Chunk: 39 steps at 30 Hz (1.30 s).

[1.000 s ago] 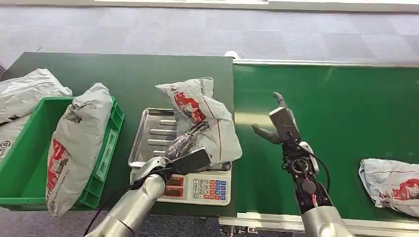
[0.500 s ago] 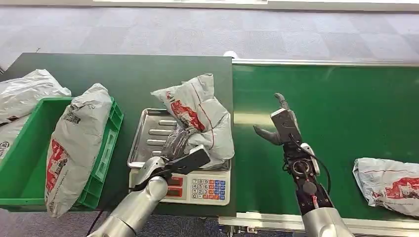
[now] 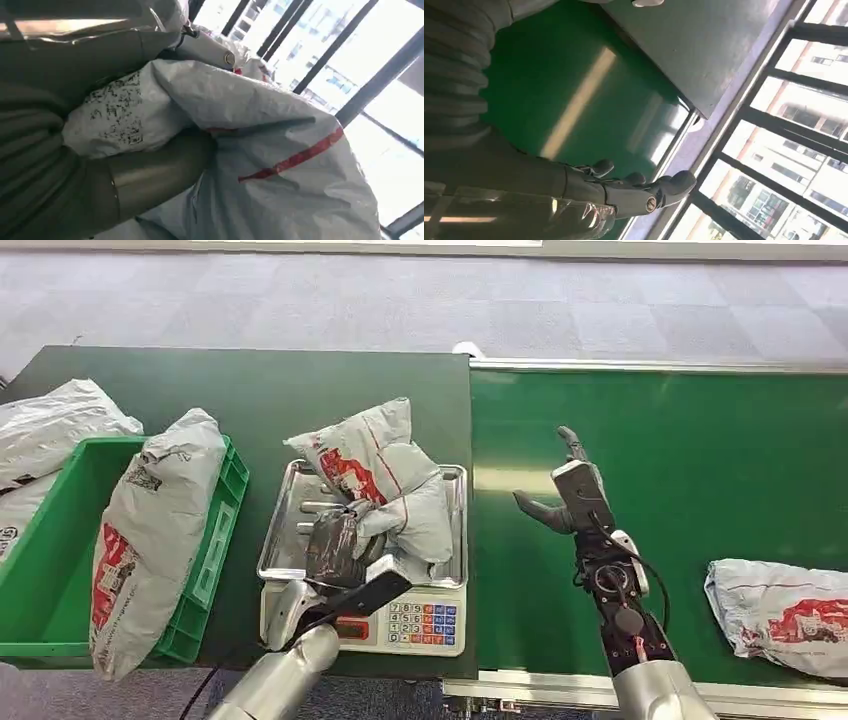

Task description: Moved the parcel from conveyor to table for the left to box.

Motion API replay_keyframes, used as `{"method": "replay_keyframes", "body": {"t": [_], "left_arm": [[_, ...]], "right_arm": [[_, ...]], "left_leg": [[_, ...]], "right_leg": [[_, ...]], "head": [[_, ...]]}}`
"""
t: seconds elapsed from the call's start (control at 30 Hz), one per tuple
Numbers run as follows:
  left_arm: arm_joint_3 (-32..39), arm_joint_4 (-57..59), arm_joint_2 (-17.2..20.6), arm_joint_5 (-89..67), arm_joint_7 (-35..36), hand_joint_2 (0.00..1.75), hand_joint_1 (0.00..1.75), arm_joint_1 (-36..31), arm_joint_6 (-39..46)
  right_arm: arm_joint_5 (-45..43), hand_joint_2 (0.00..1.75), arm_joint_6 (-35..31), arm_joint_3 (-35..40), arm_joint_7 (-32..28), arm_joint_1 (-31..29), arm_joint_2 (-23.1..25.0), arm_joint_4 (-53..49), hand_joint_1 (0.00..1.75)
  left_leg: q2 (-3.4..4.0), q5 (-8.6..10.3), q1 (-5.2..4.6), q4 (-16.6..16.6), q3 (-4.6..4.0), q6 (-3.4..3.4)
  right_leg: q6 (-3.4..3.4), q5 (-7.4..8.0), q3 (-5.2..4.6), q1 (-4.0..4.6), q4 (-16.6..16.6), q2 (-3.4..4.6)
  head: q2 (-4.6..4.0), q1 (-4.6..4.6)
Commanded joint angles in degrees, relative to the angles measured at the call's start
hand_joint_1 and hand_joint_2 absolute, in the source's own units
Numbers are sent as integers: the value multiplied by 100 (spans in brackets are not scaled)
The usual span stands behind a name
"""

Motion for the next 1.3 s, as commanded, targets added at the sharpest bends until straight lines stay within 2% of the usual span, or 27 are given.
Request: {"method": "replay_keyframes", "body": {"t": [0.03, 0.53, 0.57, 0.6, 0.73, 0.83, 0.97, 1.07, 1.3], "left_arm": [[1159, -2300, -452, -147, -1380, 0, 175, 729, 122], [1159, -2300, -452, -147, -1380, 0, 175, 729, 122], [1060, -4230, -488, 452, -1380, 0, 175, 903, 122], [1094, -4768, -572, 408, -1380, 0, 175, 853, 122], [870, -6034, -509, 484, -1380, 0, 175, 925, 122], [610, -6852, -270, 413, -1380, 0, 175, 890, 122], [632, -7555, -12, 486, -1380, 0, 175, 845, 122], [1022, -8185, 38, 593, -1380, 0, 175, 774, 122], [2468, -8662, -290, 444, -1380, 0, 175, 510, 122]], "right_arm": [[-136, 175, -14, 73, -184, -209, -89, 518, 0], [-136, 175, -14, 73, -184, -209, -89, 518, 0], [-249, 175, -49, 135, -260, -349, -108, 766, 0], [-315, 175, -53, 202, -320, -469, -132, 971, 0], [-460, 175, -93, 289, -461, -525, -187, 1170, 0], [-566, 175, -143, 370, -490, -550, -283, 1232, 0], [-665, 175, -198, 360, -530, -399, -436, 1168, 0], [-734, 175, -272, 282, -498, -37, -600, 802, 0], [-755, 175, -348, 207, -158, 451, -633, 127, 0]], "left_leg": [[8, 0, 1, 9, -20, 3], [10, 3, -1, 1, -25, 3], [8, 4, -2, -1, -24, 2], [12, 0, 0, 8, -34, 3], [34, -6, 7, 25, -58, 1], [20, -3, 6, 13, -50, 0], [34, -3, 0, 11, -45, 2], [12, 1, 2, 3, -43, -1], [26, -1, 0, 1, -38, -1]], "right_leg": [[1, 5, -19, 1, 4, 5], [0, 7, -26, 0, -1, 5], [0, 6, -25, -1, -2, 3], [0, 5, -35, 1, 4, 7], [-1, 5, -61, 8, 18, 22], [-1, 5, -52, 6, 7, 13], [-1, 7, -50, 2, 6, 23], [-1, 4, -43, 4, 1, 5], [-4, 6, -44, 1, 3, 17]], "head": [[0, 0], [0, 2], [0, 2], [0, 0], [0, -2], [0, 0], [0, 0], [0, 2], [0, -2]]}}
